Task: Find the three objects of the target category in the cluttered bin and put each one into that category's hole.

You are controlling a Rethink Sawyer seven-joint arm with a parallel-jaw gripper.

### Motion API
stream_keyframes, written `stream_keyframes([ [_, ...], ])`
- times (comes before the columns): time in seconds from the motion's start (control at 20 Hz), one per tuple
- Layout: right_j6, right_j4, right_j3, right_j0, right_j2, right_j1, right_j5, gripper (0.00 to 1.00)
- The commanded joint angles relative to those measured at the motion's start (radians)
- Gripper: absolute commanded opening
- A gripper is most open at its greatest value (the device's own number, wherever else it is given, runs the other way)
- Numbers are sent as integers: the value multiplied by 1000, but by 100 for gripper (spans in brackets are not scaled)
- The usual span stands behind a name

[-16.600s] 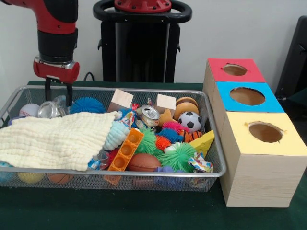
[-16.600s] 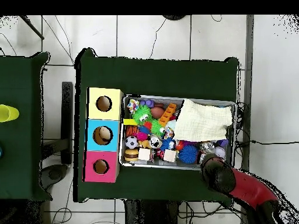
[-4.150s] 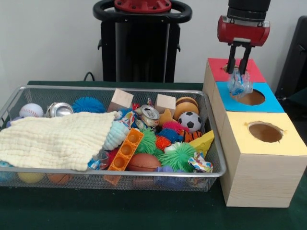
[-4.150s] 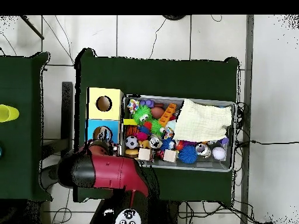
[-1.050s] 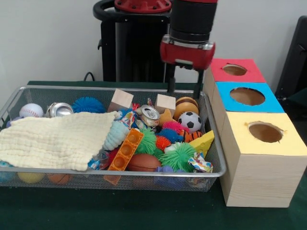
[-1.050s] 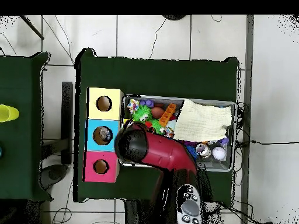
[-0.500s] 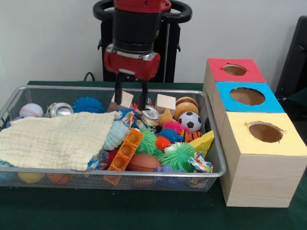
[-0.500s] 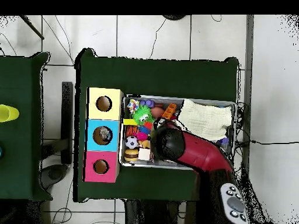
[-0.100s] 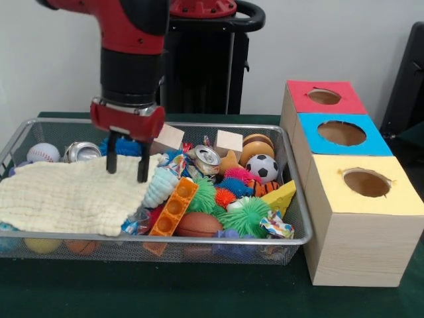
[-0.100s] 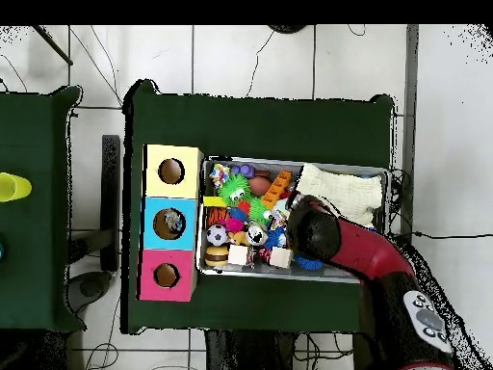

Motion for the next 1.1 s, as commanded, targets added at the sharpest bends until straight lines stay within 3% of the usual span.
stream_keyframes([
  [0.05,-68,-115,-180,-61,158,147,-49,100],
  [0.35,-104,-202,-261,-97,173,200,-18,100],
  [0.9,-131,-342,-250,-140,166,189,32,100],
  [0.95,-132,-372,-244,-143,178,183,33,0],
  [1.1,-132,-377,-240,-130,174,179,62,0],
])
